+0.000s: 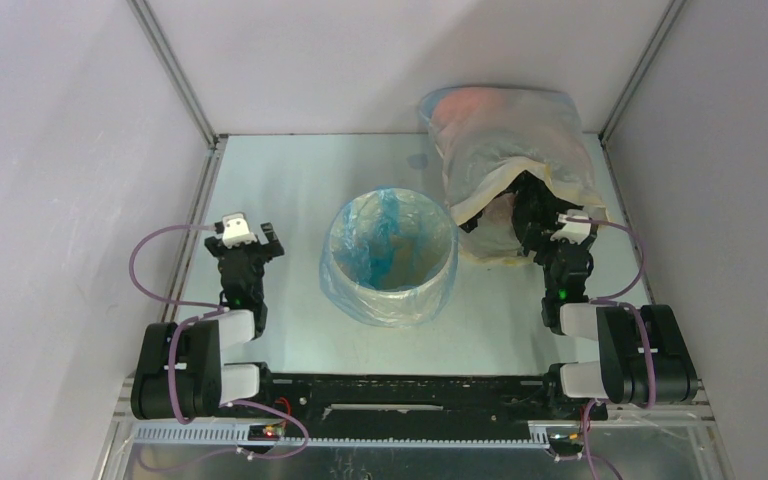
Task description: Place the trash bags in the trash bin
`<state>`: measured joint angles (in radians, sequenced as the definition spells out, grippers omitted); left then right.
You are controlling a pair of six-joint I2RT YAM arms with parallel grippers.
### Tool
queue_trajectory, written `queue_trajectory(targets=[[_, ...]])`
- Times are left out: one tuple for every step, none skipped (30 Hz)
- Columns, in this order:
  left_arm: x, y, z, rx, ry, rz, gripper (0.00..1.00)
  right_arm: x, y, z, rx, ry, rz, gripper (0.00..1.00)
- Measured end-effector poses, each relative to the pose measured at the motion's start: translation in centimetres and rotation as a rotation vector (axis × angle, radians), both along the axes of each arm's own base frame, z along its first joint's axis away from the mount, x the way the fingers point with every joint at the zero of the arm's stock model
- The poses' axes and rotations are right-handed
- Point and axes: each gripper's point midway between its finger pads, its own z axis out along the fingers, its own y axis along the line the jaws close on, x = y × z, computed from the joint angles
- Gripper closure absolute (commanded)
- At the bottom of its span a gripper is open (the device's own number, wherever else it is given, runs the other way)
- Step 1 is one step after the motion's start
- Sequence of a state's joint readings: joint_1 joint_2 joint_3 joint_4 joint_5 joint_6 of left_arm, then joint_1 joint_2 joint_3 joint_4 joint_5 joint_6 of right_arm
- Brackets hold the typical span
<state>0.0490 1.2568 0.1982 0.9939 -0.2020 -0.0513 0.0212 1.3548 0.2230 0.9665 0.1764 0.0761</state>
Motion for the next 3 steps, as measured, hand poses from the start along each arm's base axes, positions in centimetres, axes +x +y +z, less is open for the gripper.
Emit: queue_trajectory(targets=[[0.0,0.0,0.0,0.0,0.0,0.0,0.0,0.0,0.0,0.0,0.0,0.0,0.0,0.0],[0.0,0.0,0.0,0.0,0.0,0.0,0.0,0.0,0.01,0.0,0.0,0.0,0.0,0.0],[0.0,0.0,-0.01,0.0,0.0,0.0,0.0,0.0,0.01,0.0,0.0,0.0,0.0,0.0]])
